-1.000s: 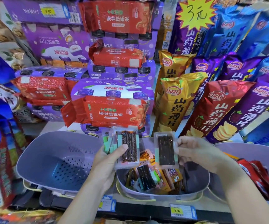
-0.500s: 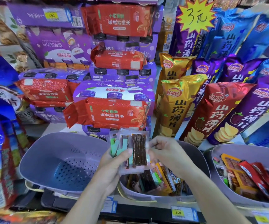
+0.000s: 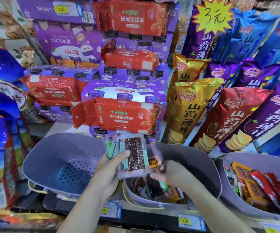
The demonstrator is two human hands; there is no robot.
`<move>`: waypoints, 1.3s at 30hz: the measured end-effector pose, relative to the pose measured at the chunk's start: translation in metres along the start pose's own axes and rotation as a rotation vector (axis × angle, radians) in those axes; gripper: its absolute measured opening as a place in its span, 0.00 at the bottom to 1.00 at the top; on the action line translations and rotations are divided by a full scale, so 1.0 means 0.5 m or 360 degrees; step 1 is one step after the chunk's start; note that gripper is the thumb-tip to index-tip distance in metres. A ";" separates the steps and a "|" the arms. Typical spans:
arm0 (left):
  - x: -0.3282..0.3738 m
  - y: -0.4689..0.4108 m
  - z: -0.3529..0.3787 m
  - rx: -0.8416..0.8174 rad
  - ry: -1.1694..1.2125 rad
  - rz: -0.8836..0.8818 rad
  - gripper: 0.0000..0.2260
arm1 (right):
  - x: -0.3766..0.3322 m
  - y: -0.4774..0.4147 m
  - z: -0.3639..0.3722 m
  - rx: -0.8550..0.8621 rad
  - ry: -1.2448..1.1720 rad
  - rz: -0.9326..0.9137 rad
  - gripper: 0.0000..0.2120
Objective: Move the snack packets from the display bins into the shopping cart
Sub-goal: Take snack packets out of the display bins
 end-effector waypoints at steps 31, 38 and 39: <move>-0.018 0.008 0.042 -0.0069 -0.0103 -0.0075 0.28 | -0.034 0.076 -0.056 -0.0267 -0.1919 -0.0462 0.18; -0.021 0.018 0.046 -0.0103 -0.0076 -0.0117 0.25 | -0.056 0.081 -0.044 -0.0107 -0.1611 -0.0453 0.09; -0.022 0.019 0.049 -0.0128 -0.0091 -0.0119 0.25 | -0.060 0.084 -0.046 -0.0072 -0.1542 -0.0456 0.09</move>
Point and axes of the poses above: each hand's wrist, its own y-axis away from the middle knuckle, its own z-axis out of the palm, x = y × z, the point moved 3 cm from there along -y, towards the middle knuckle, and after that the axes turned 7 degrees about z, right-handed, at the moved point
